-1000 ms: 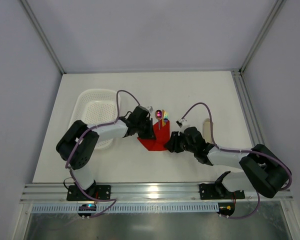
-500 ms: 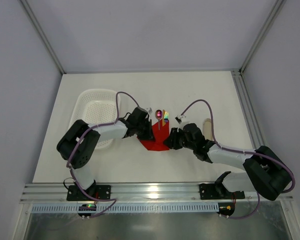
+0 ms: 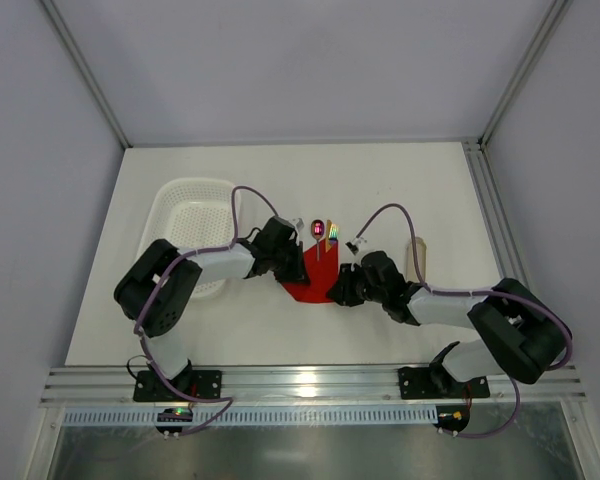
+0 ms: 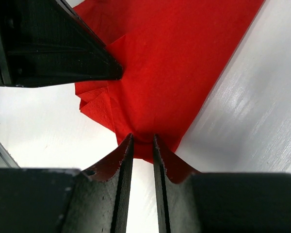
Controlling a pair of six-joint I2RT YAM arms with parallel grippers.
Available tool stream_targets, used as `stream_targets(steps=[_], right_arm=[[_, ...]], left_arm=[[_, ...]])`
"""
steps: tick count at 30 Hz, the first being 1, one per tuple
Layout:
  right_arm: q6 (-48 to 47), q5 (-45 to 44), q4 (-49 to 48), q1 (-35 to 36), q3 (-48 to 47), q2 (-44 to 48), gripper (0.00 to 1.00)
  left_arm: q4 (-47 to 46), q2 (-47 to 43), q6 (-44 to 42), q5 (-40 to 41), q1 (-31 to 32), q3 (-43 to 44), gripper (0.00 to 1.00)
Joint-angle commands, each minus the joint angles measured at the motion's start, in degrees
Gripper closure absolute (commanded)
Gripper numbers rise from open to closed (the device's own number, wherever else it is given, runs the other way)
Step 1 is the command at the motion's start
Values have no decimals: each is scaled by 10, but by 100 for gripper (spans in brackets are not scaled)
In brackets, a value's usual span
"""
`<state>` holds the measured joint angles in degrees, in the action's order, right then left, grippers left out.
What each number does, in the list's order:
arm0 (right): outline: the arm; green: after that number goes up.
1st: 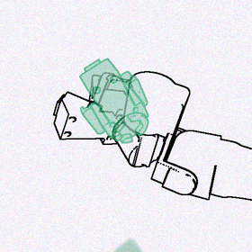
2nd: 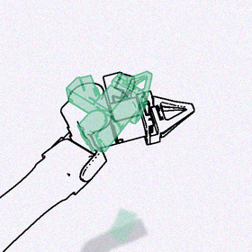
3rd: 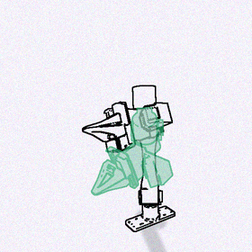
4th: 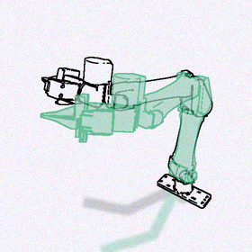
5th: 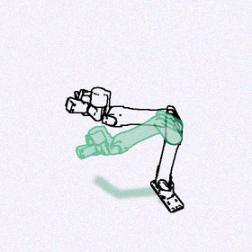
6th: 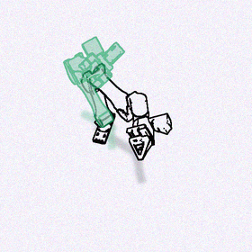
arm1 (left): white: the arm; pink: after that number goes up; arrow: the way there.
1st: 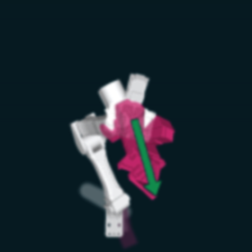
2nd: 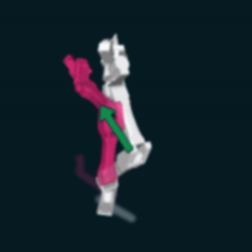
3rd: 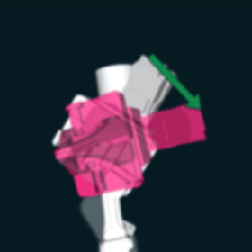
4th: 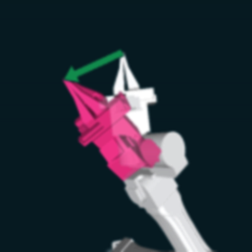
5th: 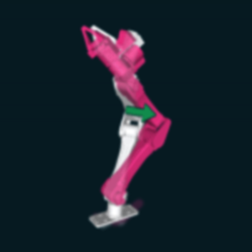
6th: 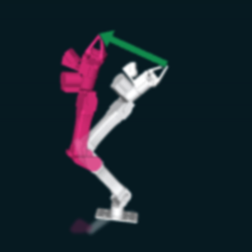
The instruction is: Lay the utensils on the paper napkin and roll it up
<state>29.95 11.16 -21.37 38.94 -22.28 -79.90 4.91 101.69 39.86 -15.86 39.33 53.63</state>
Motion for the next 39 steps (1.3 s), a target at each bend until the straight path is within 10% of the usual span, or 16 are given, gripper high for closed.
stream_targets(steps=[1,22,39], right_arm=[[-2,2,-8,4,-2,11,76],[-3,-4,27,10,-10,-10,76],[-49,-67,237,11,-57,136,76]], left_arm=[[-18,5,-10,-4,-2,-8,100],[-2,6,-23,-6,-2,9,98],[-14,-44,-13,13,36,-45,100]])
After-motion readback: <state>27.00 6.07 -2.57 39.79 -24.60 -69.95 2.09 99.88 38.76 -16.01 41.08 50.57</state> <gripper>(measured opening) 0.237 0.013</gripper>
